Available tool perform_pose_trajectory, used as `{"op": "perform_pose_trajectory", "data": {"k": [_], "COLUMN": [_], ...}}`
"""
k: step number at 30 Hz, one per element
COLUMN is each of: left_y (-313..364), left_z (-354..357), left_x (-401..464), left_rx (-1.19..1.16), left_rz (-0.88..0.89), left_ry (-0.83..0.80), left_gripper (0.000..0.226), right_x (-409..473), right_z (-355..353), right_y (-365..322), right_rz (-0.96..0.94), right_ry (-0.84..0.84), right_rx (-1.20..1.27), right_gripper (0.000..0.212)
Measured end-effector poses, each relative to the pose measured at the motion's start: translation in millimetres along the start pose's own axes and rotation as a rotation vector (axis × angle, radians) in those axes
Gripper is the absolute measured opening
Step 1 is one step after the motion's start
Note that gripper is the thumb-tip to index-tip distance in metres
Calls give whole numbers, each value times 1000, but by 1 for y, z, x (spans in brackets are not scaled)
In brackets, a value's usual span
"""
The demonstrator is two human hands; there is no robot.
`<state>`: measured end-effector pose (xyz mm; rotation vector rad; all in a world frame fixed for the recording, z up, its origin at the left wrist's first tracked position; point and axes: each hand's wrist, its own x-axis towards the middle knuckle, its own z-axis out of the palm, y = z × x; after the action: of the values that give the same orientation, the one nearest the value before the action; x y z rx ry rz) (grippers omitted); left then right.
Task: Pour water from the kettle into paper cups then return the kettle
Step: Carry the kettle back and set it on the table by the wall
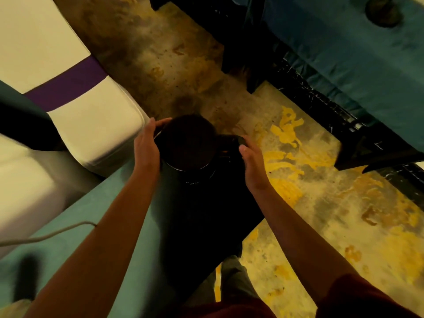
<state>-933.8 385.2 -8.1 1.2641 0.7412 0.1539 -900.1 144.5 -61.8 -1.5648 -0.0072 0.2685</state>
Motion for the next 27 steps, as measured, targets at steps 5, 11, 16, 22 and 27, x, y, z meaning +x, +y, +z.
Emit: {"op": "perform_pose_trajectory", "data": {"k": [5, 11, 16, 22, 27], "left_y": [3, 3, 8, 19, 43], "left_z": [5, 8, 12, 13, 29], "left_x": [-1, -4, -11, -12, -27], "left_rx": [-1, -59, -16, 30, 42], "left_rz": [-27, -40, 150, 124, 142], "left_ry": [27, 54, -15, 60, 22], "left_gripper": [43, 38, 44, 33, 32], "right_x": [4, 21, 21, 13, 1], "right_z": [-6, 7, 15, 27, 17], "right_y": [-2, 3, -2, -14, -40], "right_rz": [-62, -23, 16, -54, -99], "right_ry": [-125, -52, -4, 105, 158], "right_rx": [-145, -279, -203, -160, -105], "right_gripper": [23, 25, 34, 27, 24]}}
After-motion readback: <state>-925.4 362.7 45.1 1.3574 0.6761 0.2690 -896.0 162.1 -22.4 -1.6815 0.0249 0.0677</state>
